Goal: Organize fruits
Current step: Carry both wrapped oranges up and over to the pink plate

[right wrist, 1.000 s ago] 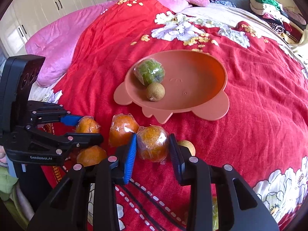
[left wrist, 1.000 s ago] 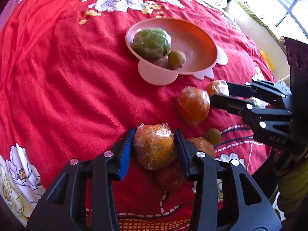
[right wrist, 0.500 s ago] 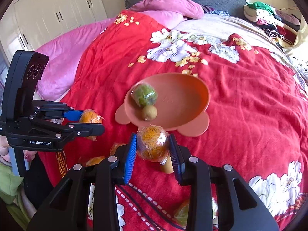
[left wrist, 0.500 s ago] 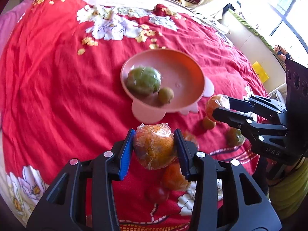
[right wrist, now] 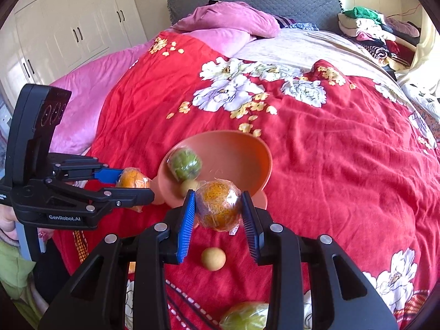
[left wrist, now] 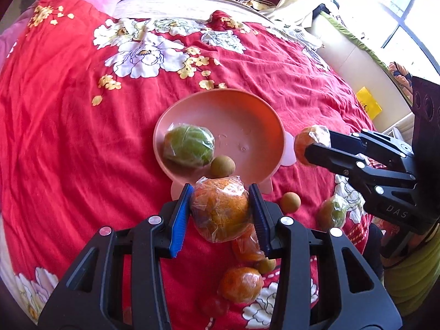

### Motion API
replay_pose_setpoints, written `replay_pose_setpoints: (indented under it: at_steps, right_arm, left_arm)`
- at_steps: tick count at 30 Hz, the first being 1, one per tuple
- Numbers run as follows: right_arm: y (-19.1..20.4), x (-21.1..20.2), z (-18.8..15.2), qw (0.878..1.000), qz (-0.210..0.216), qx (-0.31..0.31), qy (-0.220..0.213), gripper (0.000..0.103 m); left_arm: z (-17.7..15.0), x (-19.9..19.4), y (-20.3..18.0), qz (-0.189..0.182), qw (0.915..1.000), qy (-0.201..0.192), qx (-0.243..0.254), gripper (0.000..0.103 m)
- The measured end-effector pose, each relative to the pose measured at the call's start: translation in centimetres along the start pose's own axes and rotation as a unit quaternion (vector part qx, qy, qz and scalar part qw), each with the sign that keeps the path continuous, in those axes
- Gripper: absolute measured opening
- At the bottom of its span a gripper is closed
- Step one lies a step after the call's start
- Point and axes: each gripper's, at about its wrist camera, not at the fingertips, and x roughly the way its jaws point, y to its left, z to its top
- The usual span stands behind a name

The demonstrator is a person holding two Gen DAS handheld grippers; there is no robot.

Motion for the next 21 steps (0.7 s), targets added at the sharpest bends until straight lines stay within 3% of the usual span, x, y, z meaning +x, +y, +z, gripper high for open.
replay_pose_setpoints:
  at_steps: [21]
  right_arm:
    - [-1.5, 1.4, 2.0, 1.0, -0.003, 0.003, -0.004, 0.032]
  left_arm:
    - [1.7, 3.1, 0.7, 0.022, 0.9995, 0.021, 0.005, 0.033]
